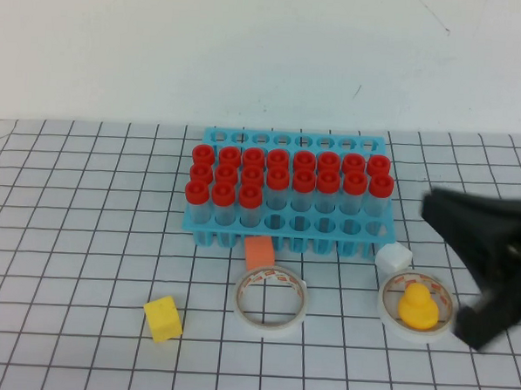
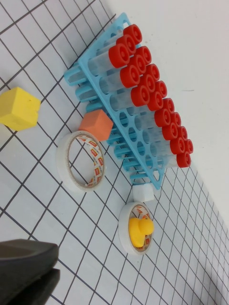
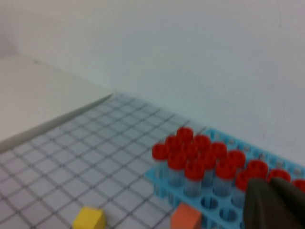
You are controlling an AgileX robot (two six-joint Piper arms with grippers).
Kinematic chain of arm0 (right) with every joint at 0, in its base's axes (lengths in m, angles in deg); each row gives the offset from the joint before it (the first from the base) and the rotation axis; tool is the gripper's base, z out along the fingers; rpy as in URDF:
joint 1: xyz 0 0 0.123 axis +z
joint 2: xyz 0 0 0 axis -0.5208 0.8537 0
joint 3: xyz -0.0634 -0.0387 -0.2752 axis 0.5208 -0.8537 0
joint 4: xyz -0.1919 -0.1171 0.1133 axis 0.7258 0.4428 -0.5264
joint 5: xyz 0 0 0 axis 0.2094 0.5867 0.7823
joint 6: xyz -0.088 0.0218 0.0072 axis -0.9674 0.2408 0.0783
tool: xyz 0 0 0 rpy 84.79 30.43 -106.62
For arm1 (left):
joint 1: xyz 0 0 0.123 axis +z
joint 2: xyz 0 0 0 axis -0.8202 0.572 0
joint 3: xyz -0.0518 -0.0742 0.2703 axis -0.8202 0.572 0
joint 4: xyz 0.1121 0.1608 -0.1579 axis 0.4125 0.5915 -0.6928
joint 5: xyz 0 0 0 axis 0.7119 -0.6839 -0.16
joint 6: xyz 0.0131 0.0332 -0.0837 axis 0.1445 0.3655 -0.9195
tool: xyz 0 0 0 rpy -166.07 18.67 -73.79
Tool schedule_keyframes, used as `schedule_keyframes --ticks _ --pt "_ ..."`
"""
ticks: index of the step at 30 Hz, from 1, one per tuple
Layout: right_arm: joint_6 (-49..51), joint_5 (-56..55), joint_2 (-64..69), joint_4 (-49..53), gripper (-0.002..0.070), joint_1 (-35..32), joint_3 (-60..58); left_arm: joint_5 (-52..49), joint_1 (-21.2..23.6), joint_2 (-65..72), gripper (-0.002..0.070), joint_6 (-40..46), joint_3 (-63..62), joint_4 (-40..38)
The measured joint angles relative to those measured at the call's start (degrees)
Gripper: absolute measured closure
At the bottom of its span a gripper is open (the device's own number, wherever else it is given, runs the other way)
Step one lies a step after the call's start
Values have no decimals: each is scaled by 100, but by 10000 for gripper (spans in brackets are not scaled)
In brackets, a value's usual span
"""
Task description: Place the test tubes
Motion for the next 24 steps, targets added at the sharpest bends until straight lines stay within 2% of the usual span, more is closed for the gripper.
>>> schedule_keyframes --ticks 4,10,14,18,24 --pt "0 1068 -831 23 678 0 -106 0 0 0 676 13 0 0" --pt "218 3569 -2157 114 678 0 -132 0 0 0 677 2 0 0" --pt "342 4765 -2931 288 678 0 -132 0 0 0 677 2 0 0" --pt "630 5463 -3477 364 678 0 -132 0 0 0 676 2 0 0" --pt "714 5596 -3754 763 678 0 -132 0 0 0 676 2 0 0"
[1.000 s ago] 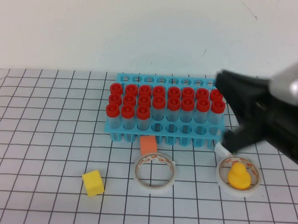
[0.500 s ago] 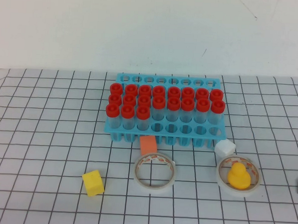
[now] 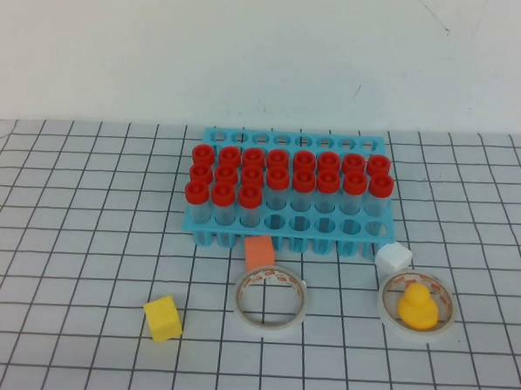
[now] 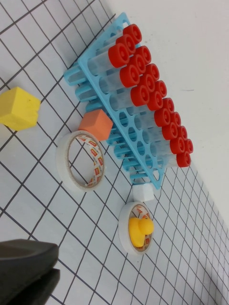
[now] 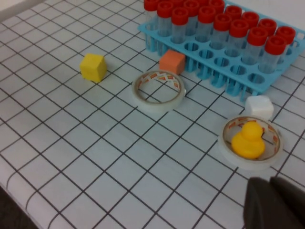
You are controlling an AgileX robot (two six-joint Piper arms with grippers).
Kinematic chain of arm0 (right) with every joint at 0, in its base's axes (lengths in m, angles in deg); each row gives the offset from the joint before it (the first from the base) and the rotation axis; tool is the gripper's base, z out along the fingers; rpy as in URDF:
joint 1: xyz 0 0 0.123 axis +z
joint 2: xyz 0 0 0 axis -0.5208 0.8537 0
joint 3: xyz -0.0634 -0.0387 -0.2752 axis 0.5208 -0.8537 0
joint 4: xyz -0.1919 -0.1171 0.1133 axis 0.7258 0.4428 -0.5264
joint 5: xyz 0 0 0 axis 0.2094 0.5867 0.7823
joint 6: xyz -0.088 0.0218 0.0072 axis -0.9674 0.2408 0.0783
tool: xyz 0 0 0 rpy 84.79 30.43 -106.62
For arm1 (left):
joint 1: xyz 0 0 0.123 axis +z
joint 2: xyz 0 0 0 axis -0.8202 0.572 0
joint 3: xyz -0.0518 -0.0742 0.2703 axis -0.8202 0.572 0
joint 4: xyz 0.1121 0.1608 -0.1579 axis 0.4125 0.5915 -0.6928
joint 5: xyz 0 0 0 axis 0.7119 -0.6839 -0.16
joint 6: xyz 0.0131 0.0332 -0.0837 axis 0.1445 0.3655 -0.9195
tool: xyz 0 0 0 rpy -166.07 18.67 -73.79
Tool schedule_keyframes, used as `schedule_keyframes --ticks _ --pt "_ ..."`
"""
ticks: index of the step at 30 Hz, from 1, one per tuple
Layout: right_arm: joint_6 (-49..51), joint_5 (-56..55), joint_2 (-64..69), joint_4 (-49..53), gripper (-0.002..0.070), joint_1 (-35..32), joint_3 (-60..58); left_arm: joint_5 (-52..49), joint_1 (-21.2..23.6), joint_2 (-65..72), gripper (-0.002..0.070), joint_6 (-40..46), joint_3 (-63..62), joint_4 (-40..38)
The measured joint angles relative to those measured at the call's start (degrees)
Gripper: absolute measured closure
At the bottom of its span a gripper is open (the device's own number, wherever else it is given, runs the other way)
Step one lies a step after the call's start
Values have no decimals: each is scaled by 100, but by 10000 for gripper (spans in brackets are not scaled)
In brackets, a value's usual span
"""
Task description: Place the test tubes
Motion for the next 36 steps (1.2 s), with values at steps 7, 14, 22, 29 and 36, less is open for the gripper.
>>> schedule_keyframes --ticks 7,14,22,29,36 --pt "74 -1337 -92 144 678 0 -792 0 0 0 676 0 0 0" --pt "559 -3302 -187 159 678 -319 -2208 0 0 0 676 0 0 0" --pt "338 -3460 -933 -3 678 -2246 -2918 -10 0 0 676 -24 0 0" --pt "187 -3384 -1673 -49 678 -4046 -3298 -10 0 0 676 -2 0 0" --pt "320 -2780 -2020 -49 678 -4553 -3485 -10 0 0 676 -2 0 0"
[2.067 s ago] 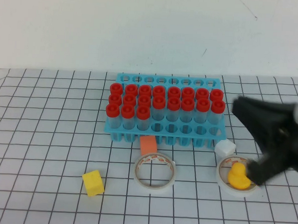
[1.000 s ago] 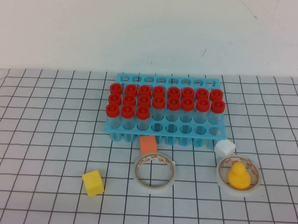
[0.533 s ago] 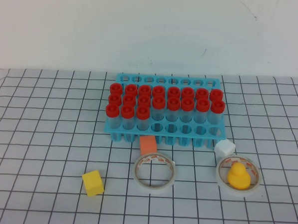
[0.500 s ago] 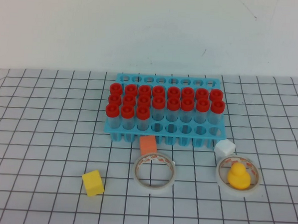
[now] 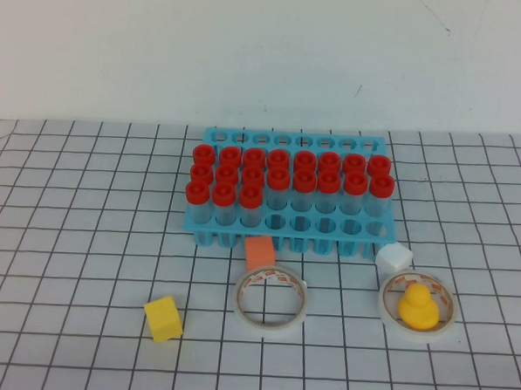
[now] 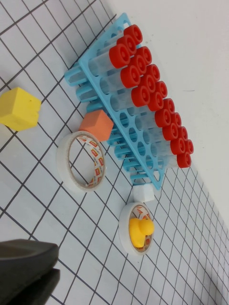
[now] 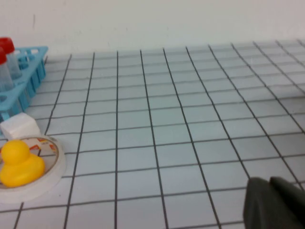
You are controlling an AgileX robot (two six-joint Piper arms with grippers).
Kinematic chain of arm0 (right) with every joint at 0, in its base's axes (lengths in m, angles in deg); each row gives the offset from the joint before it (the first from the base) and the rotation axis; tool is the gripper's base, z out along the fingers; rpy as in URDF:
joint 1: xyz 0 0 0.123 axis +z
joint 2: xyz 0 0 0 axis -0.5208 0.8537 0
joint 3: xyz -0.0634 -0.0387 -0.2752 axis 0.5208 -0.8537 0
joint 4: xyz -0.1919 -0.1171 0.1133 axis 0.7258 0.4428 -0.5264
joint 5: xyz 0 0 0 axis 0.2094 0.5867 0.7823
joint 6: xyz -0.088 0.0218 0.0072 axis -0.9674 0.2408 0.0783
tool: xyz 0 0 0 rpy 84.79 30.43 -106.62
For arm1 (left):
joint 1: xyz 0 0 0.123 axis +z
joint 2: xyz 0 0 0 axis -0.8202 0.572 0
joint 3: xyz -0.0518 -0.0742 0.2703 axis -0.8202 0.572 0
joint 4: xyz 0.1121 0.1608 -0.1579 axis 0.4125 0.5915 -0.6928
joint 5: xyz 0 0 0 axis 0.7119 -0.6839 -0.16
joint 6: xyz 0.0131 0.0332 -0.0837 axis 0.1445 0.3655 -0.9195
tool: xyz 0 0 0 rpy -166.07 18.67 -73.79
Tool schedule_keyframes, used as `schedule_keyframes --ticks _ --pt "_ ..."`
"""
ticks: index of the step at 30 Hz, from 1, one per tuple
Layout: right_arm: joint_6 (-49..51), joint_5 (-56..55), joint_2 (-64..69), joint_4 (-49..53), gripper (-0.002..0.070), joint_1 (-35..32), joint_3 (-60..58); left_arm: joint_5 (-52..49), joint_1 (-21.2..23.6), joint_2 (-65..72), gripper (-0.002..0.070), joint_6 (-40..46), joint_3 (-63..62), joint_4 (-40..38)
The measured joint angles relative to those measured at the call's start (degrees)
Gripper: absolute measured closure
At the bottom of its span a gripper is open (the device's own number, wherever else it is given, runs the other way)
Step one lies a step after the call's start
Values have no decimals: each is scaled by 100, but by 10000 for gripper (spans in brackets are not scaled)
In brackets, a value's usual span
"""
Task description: Place the test tubes
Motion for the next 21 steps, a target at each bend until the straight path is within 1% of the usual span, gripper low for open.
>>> schedule_keyframes --ticks 6,11,14,21 --pt "353 276 -9 72 678 31 10 -2 0 0 676 0 0 0" --pt "603 297 -9 139 678 397 10 -12 0 0 676 0 0 0" --pt "682 308 -9 272 678 494 10 -24 0 0 676 0 0 0" --pt "729 403 -9 307 678 509 22 -24 0 0 676 0 0 0"
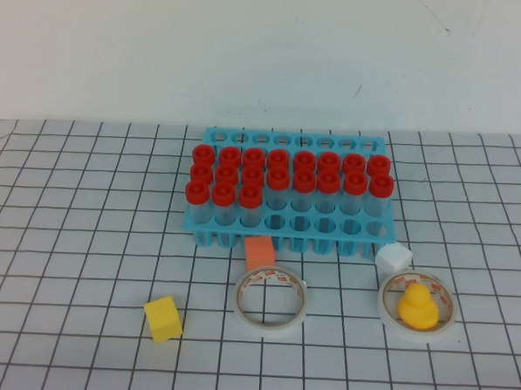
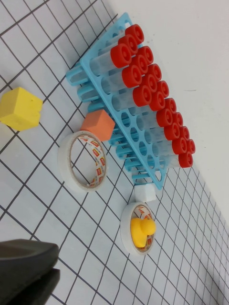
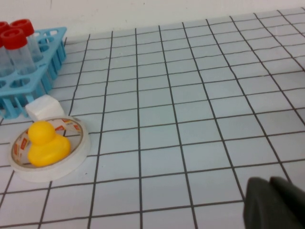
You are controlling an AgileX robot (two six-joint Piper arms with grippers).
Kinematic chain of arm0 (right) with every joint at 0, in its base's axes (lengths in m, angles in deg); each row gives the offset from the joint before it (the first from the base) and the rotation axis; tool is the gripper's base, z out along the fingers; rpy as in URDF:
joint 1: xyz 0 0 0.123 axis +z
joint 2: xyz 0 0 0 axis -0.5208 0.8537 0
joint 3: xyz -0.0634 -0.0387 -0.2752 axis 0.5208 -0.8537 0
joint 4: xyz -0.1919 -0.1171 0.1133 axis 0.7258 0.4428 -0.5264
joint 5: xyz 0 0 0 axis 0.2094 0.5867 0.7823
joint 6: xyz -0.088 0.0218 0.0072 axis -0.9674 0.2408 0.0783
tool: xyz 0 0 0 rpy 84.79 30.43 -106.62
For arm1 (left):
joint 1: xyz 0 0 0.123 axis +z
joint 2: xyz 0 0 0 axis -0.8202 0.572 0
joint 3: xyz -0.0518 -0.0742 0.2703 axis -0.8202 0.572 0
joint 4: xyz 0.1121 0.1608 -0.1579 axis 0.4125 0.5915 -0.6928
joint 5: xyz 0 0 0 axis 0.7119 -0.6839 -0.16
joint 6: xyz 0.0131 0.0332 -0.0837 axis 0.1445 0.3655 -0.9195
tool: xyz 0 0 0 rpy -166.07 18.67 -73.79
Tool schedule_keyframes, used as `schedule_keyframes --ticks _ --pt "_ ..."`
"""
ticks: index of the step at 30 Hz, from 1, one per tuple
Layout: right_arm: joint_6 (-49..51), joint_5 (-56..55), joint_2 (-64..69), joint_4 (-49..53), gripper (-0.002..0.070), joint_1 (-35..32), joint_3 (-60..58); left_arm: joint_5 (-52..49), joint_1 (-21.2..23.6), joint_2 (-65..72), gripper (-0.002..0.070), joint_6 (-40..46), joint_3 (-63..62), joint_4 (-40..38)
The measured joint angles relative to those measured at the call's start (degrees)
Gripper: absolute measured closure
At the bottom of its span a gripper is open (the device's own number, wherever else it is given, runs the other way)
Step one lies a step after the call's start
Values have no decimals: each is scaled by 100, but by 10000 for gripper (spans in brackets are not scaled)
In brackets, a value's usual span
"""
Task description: Place the test tubes
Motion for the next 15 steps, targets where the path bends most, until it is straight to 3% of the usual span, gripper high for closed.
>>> schedule_keyframes --ticks 15 --pt "12 43 0 5 678 0 9 -13 0 0 677 0 0 0"
